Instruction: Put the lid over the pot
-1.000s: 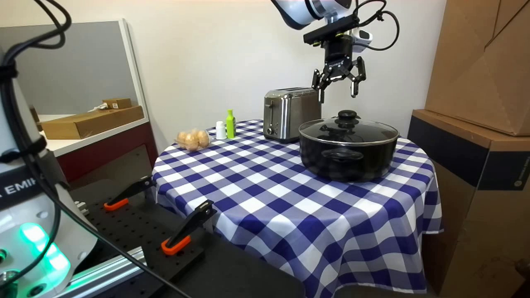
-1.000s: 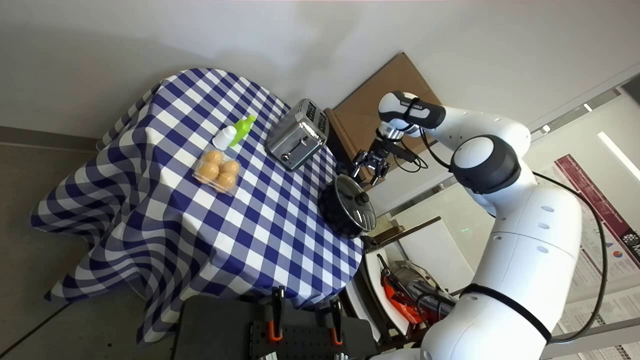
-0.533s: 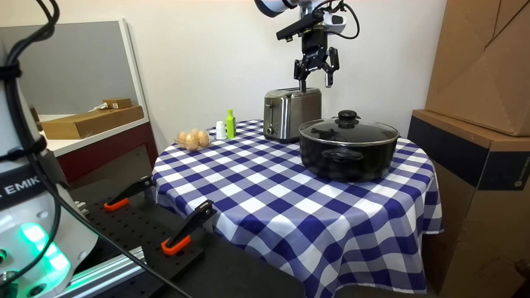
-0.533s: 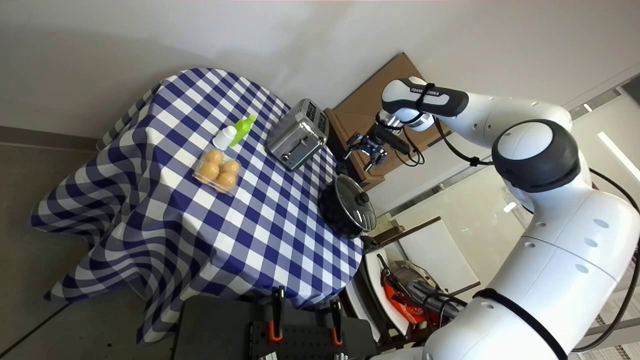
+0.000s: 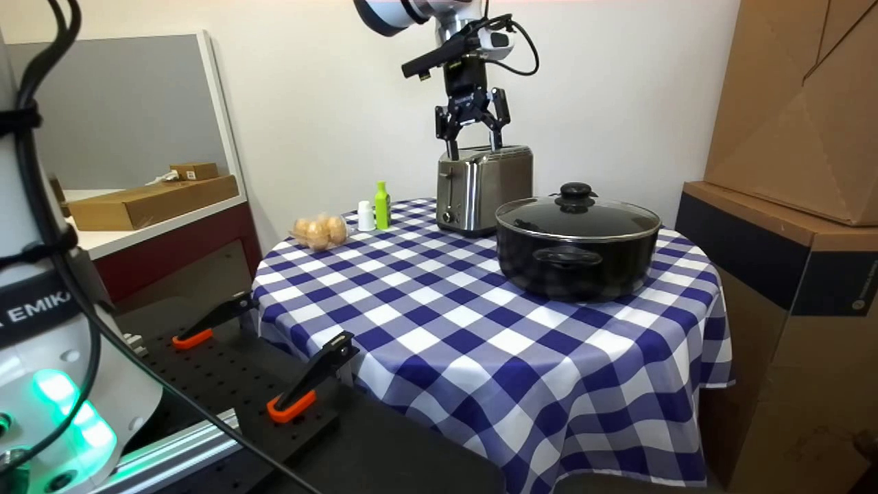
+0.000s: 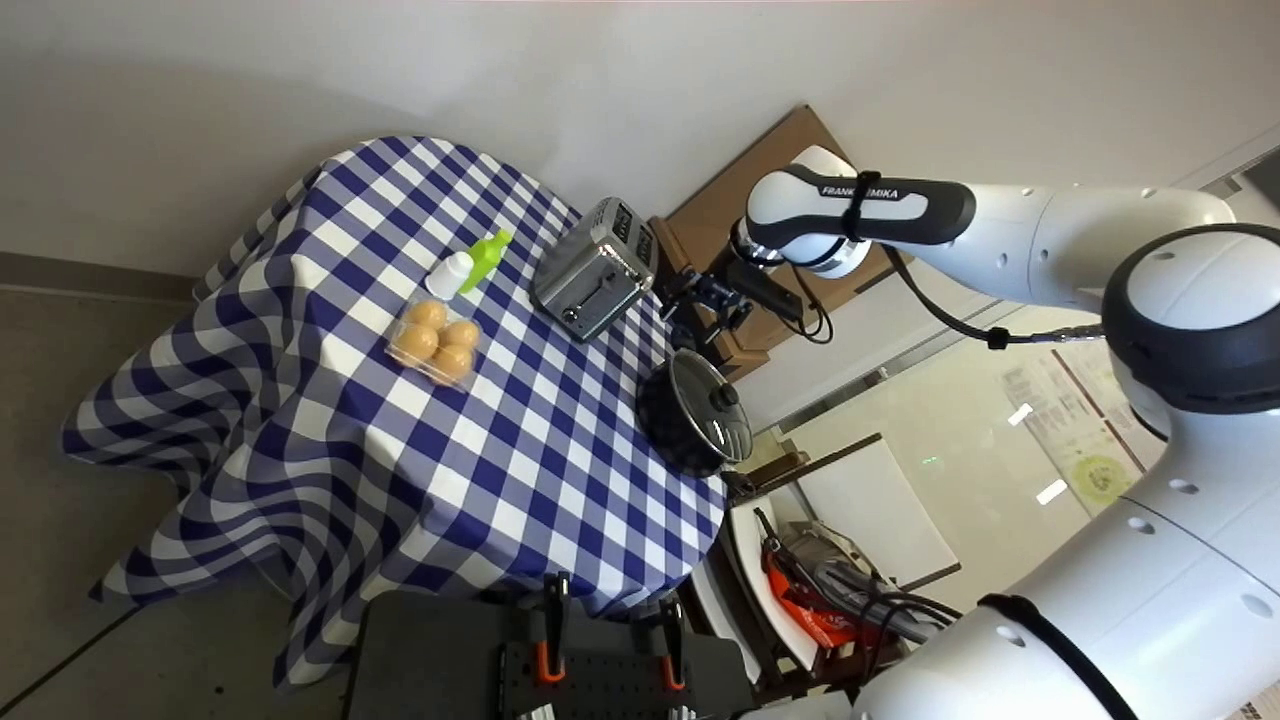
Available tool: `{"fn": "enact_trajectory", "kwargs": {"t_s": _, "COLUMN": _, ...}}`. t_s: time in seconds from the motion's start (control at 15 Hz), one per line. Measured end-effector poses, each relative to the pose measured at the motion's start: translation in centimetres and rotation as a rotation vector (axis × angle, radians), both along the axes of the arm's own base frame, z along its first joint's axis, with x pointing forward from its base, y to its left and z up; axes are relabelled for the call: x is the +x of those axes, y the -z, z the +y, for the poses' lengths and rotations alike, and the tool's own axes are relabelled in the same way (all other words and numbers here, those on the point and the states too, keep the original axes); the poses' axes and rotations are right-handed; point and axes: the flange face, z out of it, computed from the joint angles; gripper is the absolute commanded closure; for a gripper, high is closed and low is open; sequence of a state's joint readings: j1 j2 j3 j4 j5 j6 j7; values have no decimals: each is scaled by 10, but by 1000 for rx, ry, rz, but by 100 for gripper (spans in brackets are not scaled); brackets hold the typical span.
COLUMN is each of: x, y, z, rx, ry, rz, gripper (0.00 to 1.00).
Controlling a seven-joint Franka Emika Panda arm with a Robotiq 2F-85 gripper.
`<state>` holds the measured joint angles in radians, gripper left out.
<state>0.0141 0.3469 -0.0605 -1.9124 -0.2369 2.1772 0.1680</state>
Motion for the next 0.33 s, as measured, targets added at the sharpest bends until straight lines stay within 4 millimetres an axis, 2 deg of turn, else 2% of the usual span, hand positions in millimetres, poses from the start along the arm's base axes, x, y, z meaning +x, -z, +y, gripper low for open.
{"fn": "enact_trajectory", "kwargs": {"t_s": 0.2, "x": -33, "y": 2, "z": 26, "rx": 29, "ry": -63, "rz": -56, "gripper": 0}}
{"fn": "enact_trajectory", "kwargs": {"t_s": 0.33, "x": -53, "y": 1, "z": 36, "rx": 41, "ry": -84, "rz": -71, "gripper": 0}}
